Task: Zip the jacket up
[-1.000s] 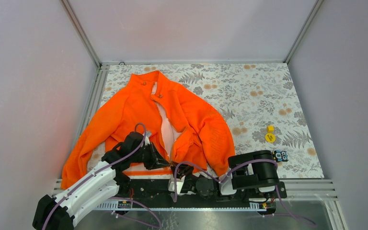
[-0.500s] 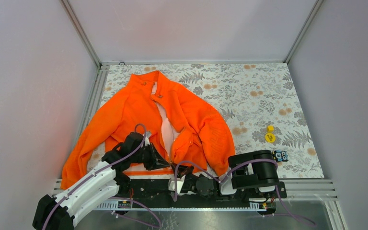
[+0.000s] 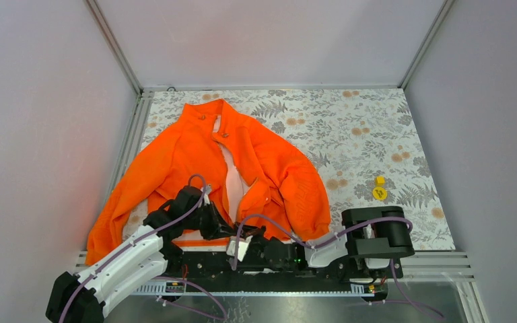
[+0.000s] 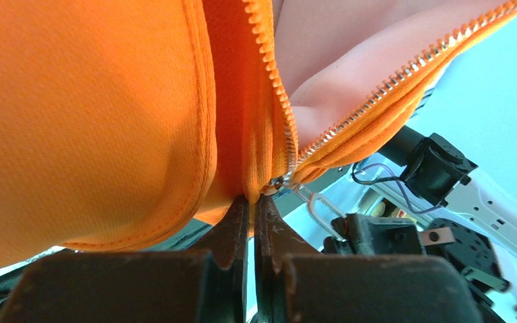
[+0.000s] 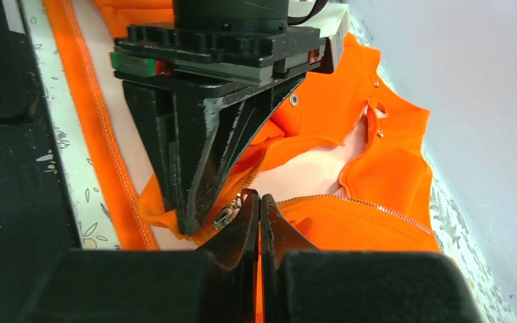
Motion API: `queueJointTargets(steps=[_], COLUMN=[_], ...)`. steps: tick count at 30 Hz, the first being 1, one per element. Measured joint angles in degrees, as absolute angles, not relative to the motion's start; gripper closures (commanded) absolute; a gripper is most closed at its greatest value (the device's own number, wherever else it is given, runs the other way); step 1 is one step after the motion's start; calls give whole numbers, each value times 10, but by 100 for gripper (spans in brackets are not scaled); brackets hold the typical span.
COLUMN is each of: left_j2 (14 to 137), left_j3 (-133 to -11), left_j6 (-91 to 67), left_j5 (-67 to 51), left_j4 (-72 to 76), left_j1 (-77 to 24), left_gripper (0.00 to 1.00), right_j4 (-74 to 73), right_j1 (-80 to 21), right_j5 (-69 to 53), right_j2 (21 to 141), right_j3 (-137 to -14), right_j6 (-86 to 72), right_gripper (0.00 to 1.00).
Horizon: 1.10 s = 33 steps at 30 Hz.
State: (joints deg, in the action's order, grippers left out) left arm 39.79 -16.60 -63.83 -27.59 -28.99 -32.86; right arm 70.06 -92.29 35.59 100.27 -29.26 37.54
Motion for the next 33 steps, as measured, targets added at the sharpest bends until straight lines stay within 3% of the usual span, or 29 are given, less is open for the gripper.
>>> queueJointTargets(steps=[14, 33], left_j2=[395, 315], left_j3=[-199, -356], left_j6=[-623, -635], left_j5=[-221, -118], left_j4=[-366, -603], left_j1=[-329, -326], left_gripper=[100, 100], right_j4=[395, 275], right_j1=[-800, -567], right_j5=[261, 143], right_j2=[962, 1194], right_j3=[-461, -832], right_j6=[258, 238], right_gripper=[100, 100])
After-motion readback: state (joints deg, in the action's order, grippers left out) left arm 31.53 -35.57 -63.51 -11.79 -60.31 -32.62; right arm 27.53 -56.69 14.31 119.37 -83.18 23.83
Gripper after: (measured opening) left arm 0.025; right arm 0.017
